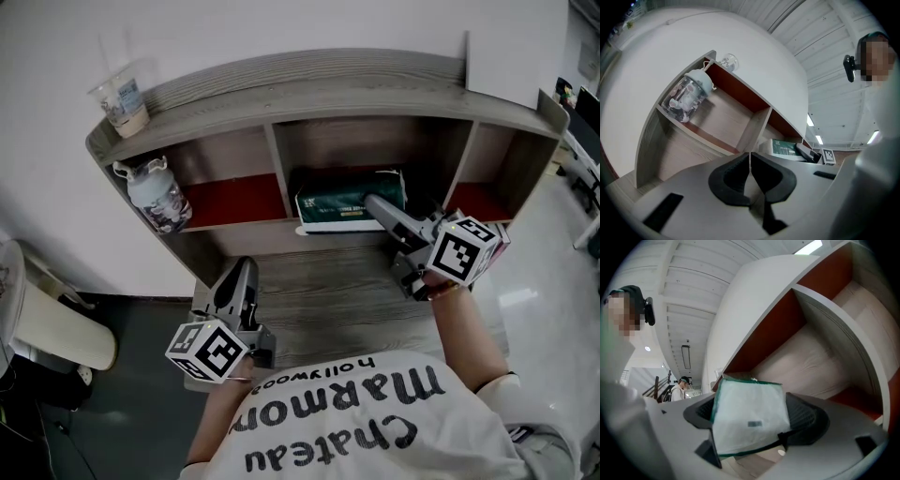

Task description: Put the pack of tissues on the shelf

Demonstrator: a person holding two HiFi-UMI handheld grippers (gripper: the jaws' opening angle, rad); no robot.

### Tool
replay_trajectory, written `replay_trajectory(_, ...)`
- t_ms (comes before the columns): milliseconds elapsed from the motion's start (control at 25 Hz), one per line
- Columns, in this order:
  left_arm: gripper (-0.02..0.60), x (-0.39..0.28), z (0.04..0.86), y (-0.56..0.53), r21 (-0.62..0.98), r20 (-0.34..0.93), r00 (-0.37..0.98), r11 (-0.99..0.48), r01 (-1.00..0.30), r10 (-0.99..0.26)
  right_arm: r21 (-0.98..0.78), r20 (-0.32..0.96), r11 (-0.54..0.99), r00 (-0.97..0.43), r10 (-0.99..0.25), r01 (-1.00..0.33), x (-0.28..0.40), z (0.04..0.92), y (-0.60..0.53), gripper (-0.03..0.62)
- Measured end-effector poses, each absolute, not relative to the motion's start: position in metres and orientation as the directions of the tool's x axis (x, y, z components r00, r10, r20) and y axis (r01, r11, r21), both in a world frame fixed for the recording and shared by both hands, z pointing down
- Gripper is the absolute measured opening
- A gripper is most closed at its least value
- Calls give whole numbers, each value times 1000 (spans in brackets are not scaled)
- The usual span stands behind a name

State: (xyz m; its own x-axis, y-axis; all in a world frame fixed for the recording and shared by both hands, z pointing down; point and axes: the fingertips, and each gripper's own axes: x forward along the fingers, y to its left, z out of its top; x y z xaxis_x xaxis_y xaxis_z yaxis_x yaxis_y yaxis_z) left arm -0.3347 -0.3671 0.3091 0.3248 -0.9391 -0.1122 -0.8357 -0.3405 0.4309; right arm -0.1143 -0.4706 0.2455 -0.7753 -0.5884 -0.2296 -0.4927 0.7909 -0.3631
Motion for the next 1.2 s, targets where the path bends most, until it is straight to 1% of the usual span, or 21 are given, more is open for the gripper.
replay_trajectory(280,26,-338,314,-370,448,-109,327,-340,-827,-939,-359,-212,792,-784,-584,-493,-115,247,-471,446)
replay_trajectory(560,26,-340,321,-375,462,-109,331,-342,-818,-937,-313,-145,772,-776,-614,-553,-110,257,-478,446)
replay_trajectory(840,26,-339,328,-377,472,-101,339,-345,-811,-935,-317,-111,780,-795,-596,-540,-108,264,-478,446)
replay_trajectory(1040,26,-339,331,-376,474,-86,340,-339,-813,-936,-253,-86,762,-770,-632,-596,-106,266,-481,448)
replay_trajectory(1200,26,-341,333,-376,476,-90,342,-342,-810,-935,-236,-61,745,-756,-652,-624,-103,268,-486,453)
